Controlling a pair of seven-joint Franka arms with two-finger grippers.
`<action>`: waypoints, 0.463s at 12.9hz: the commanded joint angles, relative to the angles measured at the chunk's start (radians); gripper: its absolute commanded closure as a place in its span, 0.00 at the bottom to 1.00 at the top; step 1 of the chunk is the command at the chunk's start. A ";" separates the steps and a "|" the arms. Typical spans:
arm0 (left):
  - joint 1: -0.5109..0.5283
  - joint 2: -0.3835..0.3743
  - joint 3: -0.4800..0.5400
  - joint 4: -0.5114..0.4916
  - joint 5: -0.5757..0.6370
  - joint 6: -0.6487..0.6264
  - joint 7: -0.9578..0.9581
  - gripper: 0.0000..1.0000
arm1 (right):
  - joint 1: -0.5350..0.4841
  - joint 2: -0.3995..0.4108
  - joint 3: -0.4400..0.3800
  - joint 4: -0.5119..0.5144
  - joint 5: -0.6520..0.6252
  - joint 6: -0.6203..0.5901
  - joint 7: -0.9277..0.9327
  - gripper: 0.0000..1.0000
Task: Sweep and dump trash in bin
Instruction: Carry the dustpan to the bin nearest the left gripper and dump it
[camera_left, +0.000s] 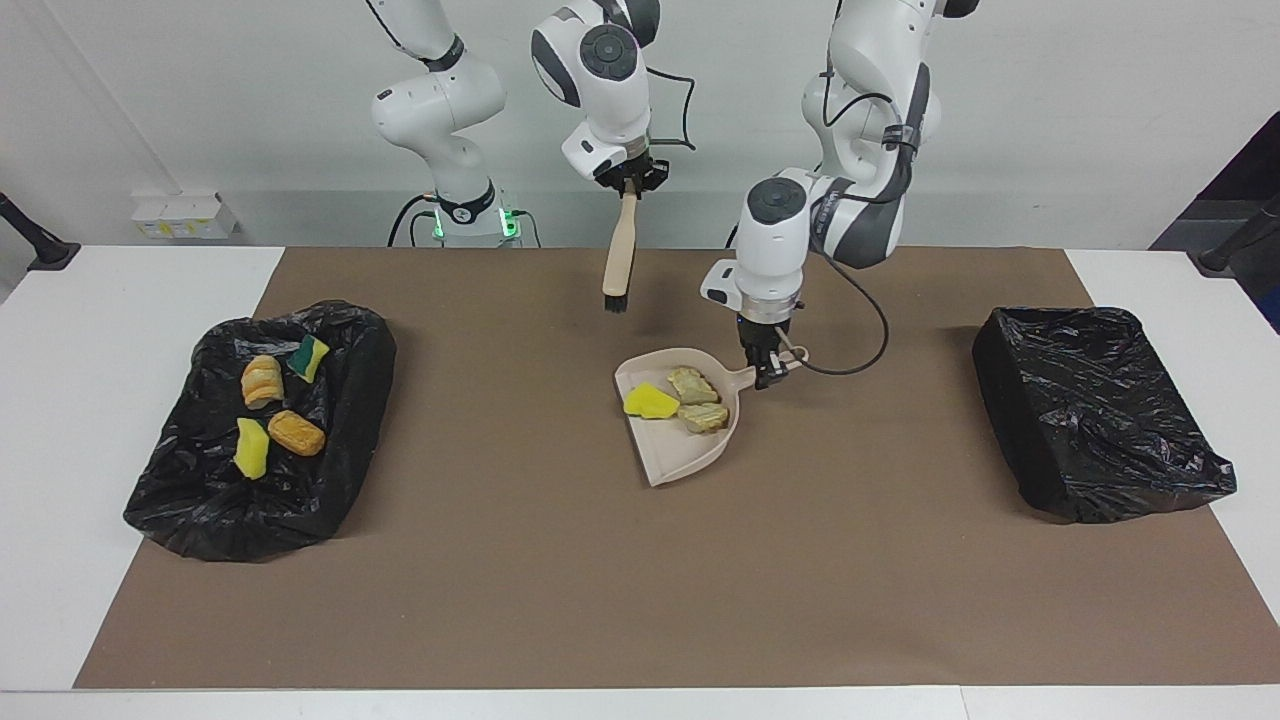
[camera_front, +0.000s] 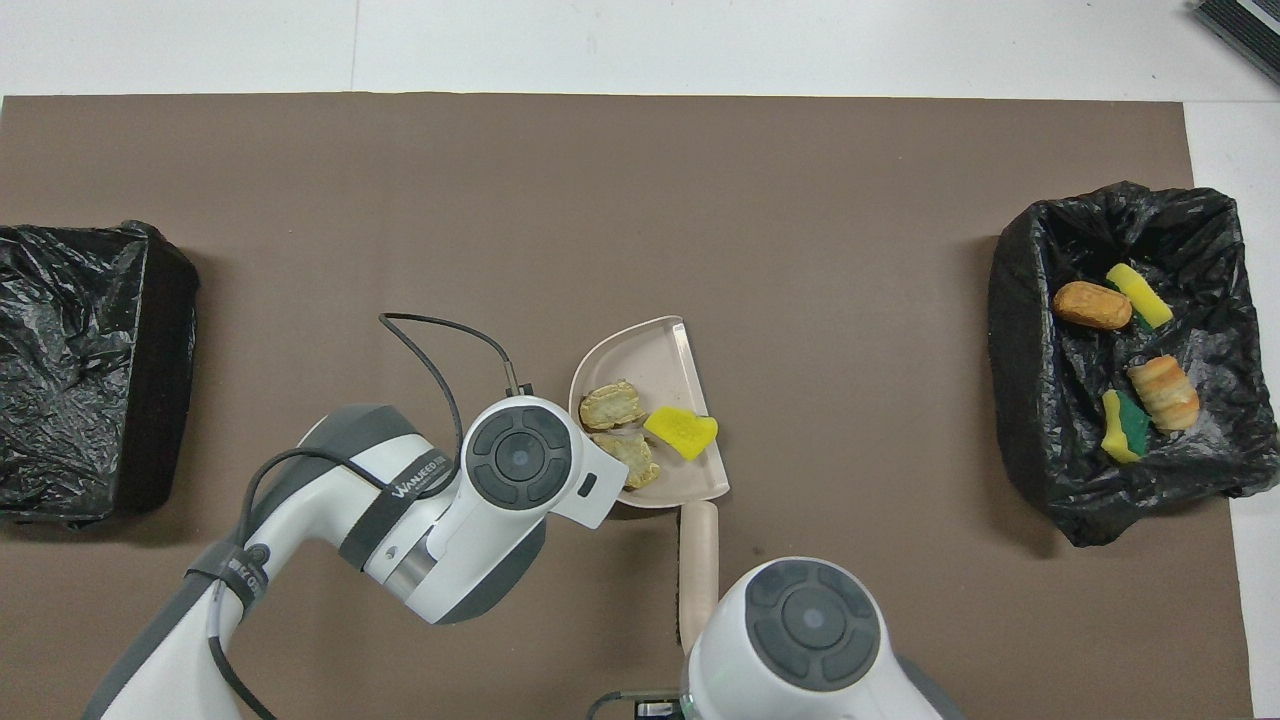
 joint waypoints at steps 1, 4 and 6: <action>0.058 -0.022 -0.003 0.022 0.001 -0.052 0.069 1.00 | 0.019 0.035 0.005 -0.050 -0.014 0.107 -0.003 1.00; 0.133 -0.068 -0.003 0.042 0.006 -0.073 0.073 1.00 | 0.051 0.043 0.005 -0.125 -0.024 0.201 -0.044 1.00; 0.230 -0.109 -0.003 0.083 0.007 -0.151 0.104 1.00 | 0.078 0.076 0.005 -0.148 -0.027 0.249 -0.049 1.00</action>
